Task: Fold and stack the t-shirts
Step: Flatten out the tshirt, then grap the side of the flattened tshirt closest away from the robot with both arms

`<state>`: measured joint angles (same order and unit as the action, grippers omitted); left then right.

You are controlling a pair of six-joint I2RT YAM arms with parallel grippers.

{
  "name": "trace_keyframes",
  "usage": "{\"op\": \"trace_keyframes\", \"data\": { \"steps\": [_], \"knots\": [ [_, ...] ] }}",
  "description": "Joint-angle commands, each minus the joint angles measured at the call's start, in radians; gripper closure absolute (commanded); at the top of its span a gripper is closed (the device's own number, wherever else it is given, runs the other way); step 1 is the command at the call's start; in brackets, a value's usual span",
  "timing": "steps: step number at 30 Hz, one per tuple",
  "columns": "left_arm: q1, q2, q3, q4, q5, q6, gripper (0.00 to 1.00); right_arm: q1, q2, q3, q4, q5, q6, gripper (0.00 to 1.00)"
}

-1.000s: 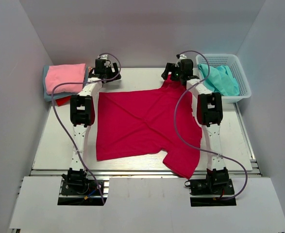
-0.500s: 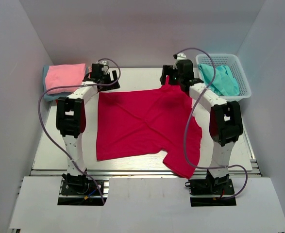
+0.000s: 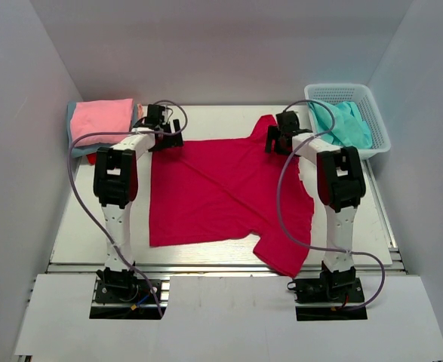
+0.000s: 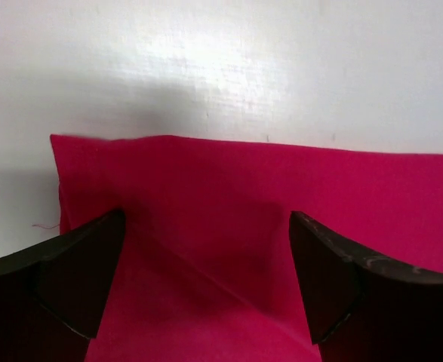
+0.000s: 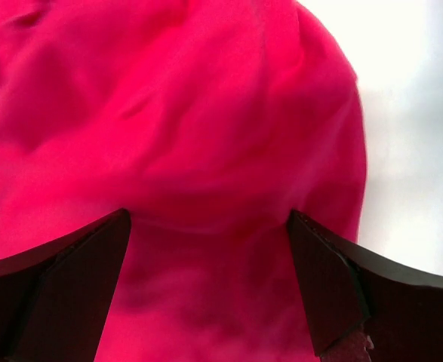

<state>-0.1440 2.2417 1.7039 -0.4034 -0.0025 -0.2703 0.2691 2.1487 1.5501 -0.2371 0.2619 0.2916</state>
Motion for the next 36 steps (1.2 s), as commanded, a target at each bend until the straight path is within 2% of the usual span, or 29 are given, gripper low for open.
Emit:
{"op": "trace_keyframes", "data": {
  "steps": [1,4,9,15,21,24,26,27,29,30,32,33,35,36],
  "knots": [
    [0.023,0.107,0.051,-0.089,-0.025,0.006,0.0,-0.028,0.068,0.109,-0.031,0.005,-0.006,0.1],
    [0.023,0.171,0.131,-0.121,-0.039,0.016,0.0,-0.06,0.161,0.207,-0.077,-0.073,-0.003,0.1],
    [0.023,0.263,0.287,-0.156,-0.002,0.034,0.0,-0.09,0.218,0.275,-0.082,-0.2,-0.005,0.1],
    [0.023,0.312,0.407,-0.158,0.079,0.095,0.0,-0.091,0.277,0.416,-0.091,-0.247,-0.055,0.1],
    [0.023,0.222,0.45,-0.121,0.137,0.117,0.0,-0.071,0.165,0.427,-0.077,-0.245,-0.189,0.1],
    [0.023,0.118,0.435,-0.121,0.165,0.126,0.0,-0.042,0.0,0.34,-0.044,-0.289,-0.247,0.1],
    [0.001,0.047,0.36,-0.143,0.13,0.114,0.0,-0.022,-0.055,0.26,0.001,-0.305,-0.25,0.1],
    [0.001,0.006,0.32,-0.143,0.118,0.114,0.0,-0.004,-0.135,0.199,0.024,-0.323,-0.241,0.1],
    [0.001,-0.13,0.156,-0.143,0.105,0.059,0.0,0.005,-0.182,0.102,0.048,-0.325,-0.185,0.1],
    [0.001,-0.177,0.032,-0.143,0.095,0.036,0.0,0.012,-0.257,0.038,0.079,-0.323,-0.165,0.1],
    [0.001,-0.333,-0.105,-0.155,0.056,-0.036,0.0,0.013,-0.306,-0.071,0.108,-0.322,-0.129,0.1],
    [0.001,-0.388,-0.262,-0.137,0.032,-0.068,0.0,0.016,-0.385,-0.153,0.167,-0.317,-0.073,0.1],
    [0.001,-0.564,-0.437,-0.06,0.01,-0.203,0.0,0.021,-0.44,-0.287,0.226,-0.314,-0.016,0.1],
    [-0.008,-0.621,-0.61,-0.028,0.01,-0.239,0.0,0.021,-0.516,-0.374,0.302,-0.313,0.021,0.1]
  ]
}}
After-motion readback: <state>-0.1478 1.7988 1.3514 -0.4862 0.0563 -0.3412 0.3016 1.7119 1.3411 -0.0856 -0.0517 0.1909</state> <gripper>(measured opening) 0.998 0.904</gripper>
